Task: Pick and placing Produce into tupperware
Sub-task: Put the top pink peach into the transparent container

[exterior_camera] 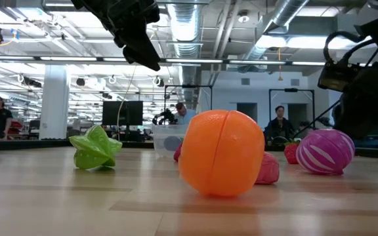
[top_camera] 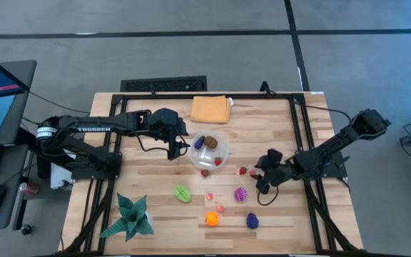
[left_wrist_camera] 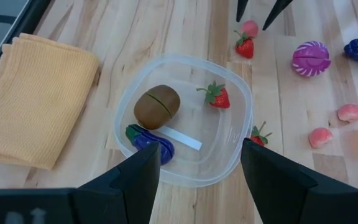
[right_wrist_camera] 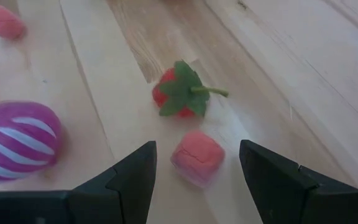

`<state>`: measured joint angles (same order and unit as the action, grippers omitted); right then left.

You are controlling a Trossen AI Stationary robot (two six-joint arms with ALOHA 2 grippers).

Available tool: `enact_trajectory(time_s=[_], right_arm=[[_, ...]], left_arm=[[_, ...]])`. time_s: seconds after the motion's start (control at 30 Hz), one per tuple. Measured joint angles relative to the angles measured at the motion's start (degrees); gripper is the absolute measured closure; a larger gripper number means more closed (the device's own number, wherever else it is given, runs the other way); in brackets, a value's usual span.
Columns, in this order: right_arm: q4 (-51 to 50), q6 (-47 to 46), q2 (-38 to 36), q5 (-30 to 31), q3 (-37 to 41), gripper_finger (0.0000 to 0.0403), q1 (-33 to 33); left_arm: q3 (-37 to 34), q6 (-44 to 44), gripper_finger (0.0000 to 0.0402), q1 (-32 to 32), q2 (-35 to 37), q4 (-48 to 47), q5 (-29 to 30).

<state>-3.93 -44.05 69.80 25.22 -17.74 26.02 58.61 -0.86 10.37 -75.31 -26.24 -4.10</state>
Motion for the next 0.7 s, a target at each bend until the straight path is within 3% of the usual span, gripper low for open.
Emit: enact_trajectory(time_s=[0.33,0.7], right_arm=[[4.88,-2.50,6.05,-1.09,-0.02,0.0147,-0.24],[5.18,-3.04,6.34,-0.98,-0.03,0.0164,-0.29]], left_arm=[[0.00,0.01,0.0189,0.00,0.00,-0.03,0.00],[0.00,-0.07,0.0189,0.00,-0.02,-0.07,0.00]])
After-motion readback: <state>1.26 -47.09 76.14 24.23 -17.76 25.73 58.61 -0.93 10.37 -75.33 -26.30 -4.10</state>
